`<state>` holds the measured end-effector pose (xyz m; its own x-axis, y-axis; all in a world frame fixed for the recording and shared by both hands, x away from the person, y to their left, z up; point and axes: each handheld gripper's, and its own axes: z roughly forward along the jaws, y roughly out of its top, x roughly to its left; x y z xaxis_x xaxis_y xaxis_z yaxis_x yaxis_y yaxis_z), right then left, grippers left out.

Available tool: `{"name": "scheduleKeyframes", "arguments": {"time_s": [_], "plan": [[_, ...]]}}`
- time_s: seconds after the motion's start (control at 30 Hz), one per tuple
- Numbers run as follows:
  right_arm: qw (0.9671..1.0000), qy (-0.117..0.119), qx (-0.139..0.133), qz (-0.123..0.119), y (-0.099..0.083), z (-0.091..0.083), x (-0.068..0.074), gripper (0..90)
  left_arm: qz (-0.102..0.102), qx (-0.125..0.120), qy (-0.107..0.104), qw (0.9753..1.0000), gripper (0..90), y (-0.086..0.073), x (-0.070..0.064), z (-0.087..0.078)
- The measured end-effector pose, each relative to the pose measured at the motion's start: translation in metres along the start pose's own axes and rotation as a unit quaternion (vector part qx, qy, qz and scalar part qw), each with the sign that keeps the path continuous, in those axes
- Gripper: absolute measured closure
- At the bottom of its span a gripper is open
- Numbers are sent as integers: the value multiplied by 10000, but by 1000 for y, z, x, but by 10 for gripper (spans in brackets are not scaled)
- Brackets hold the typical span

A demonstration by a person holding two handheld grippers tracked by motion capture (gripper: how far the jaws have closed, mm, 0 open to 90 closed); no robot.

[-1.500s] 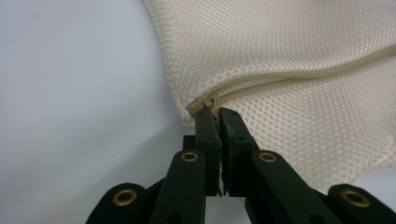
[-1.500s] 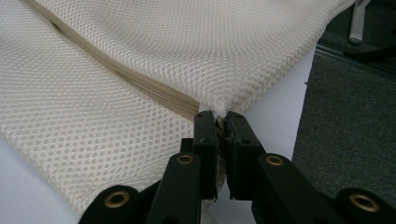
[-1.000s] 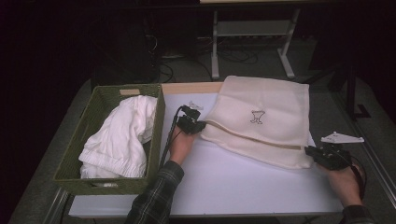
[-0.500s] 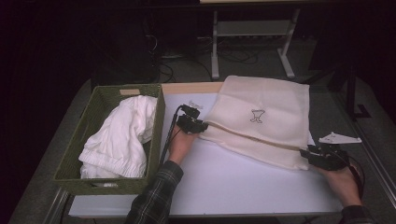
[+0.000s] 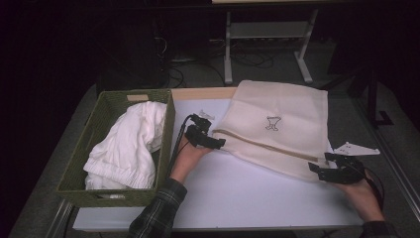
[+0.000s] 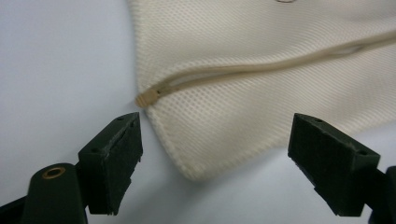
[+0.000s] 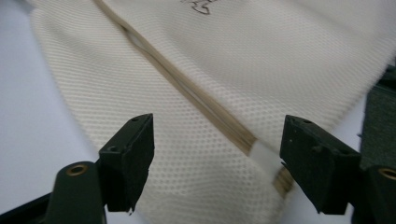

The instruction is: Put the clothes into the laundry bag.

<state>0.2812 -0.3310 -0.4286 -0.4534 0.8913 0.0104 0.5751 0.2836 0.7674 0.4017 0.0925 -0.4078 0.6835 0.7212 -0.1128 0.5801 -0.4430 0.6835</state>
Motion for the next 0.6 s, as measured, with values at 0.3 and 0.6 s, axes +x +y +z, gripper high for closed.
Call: {"name": "scheduleKeyframes", "arguments": {"time_s": [0.3, 0.6], "plan": [[9990, 330, -39, -310, 7, 5, 27, 183, 153, -110, -161, 9997, 140, -11, -19, -22], [9961, 642, -112, -600, 9, 12, 52, 130, 288, -78, -315, 9991, 131, -20, -33, -40]]}}
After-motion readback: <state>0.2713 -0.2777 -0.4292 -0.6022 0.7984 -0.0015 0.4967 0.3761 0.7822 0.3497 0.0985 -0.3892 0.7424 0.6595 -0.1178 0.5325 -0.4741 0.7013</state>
